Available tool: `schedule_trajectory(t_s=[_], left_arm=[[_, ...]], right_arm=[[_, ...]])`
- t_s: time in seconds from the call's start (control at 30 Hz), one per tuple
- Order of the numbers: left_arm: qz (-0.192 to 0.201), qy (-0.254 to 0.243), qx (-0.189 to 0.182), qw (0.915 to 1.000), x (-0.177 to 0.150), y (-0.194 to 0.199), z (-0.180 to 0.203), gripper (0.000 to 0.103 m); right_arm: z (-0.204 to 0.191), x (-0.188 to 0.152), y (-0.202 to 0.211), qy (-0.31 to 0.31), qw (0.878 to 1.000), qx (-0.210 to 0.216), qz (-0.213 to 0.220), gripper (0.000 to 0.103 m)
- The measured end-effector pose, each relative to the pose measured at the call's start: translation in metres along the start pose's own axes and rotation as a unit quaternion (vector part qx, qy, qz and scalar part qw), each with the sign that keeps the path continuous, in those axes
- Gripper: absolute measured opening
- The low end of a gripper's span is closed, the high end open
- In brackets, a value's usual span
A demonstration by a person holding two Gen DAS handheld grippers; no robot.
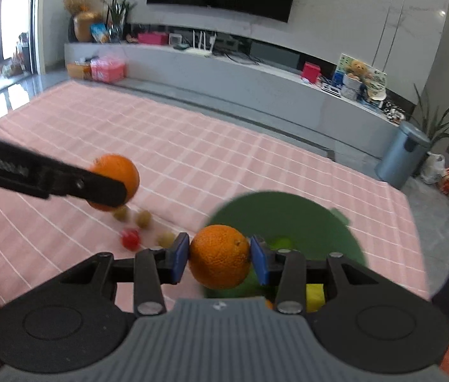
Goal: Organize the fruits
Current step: 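Carry both oranges into the green colander and open both tools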
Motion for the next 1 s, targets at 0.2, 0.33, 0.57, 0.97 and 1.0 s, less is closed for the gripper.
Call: schedule_trajectory(t_s=[0.2, 0.33, 0.57, 0.97, 1.0], left_arm=[[-0.053, -0.046, 0.011, 0.9975, 0.009, -0.04, 0.039, 0.048], [-0.083, -0.066, 0.01, 0.9943, 0.012, -0.062, 0.057, 0.048], [-0.117, -0.094, 0.023, 0.9885, 0.012, -0.091, 0.074, 0.048], [-0.149, -0.098, 0.04, 0.9832, 0.006, -0.114, 0.077, 0.049], [-0.149, -0.094, 0.038, 0.9836, 0.006, -0.115, 0.075, 0.049]], right_arm=[[0.041, -0.016, -0.001, -0.006, 1.0, 0.001, -0.029, 0.039], [0.06, -0.024, -0.009, -0.001, 0.998, -0.007, -0.057, 0.039], [0.071, -0.034, -0.028, 0.008, 0.996, -0.004, -0.091, 0.039], [0.069, -0.033, -0.047, 0.01, 0.994, 0.016, -0.109, 0.04], [0.07, -0.033, -0.047, 0.007, 0.994, 0.019, -0.11, 0.04]])
Point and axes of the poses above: each gripper's, at about its wrist camera, not at the fingertips, and y roughly against the way its jaws point, z to its right, x to its top, the point moved 3 cm from there along -y, roughly the way its jaws point, and after that the axes turned 14 degrees about -z, right-handed, at the moved point
